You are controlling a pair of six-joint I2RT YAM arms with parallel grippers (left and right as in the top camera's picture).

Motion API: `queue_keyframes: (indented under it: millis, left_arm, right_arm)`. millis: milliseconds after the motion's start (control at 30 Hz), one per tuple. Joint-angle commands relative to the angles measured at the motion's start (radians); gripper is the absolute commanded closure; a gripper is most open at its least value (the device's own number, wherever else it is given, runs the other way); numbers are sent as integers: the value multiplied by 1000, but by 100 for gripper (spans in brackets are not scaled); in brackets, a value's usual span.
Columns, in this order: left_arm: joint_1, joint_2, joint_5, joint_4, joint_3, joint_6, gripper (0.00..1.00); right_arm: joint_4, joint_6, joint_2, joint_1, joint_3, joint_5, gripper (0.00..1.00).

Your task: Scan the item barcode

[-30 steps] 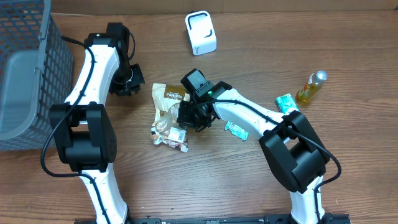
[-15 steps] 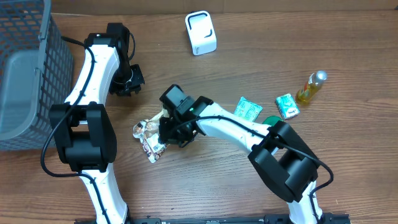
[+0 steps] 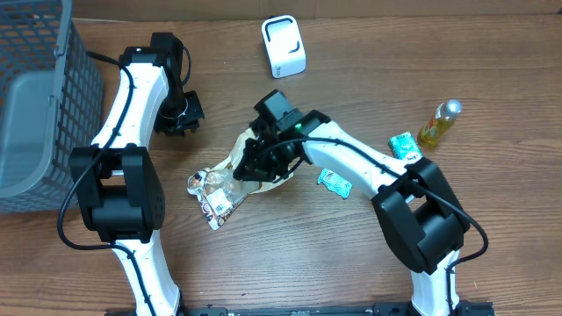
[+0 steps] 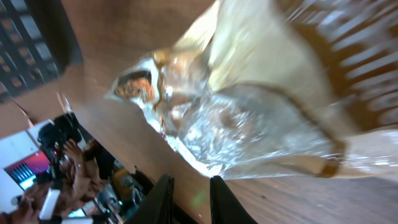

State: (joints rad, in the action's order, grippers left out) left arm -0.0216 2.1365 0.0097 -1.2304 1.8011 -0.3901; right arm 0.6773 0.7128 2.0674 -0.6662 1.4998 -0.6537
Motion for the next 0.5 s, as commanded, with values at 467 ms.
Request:
queue_keyframes:
  millis: [467]
  left_arm:
    - [0, 16, -17, -1, -7, 2, 95]
  right_arm:
    - [-2, -14, -43, 58, 27, 512, 71]
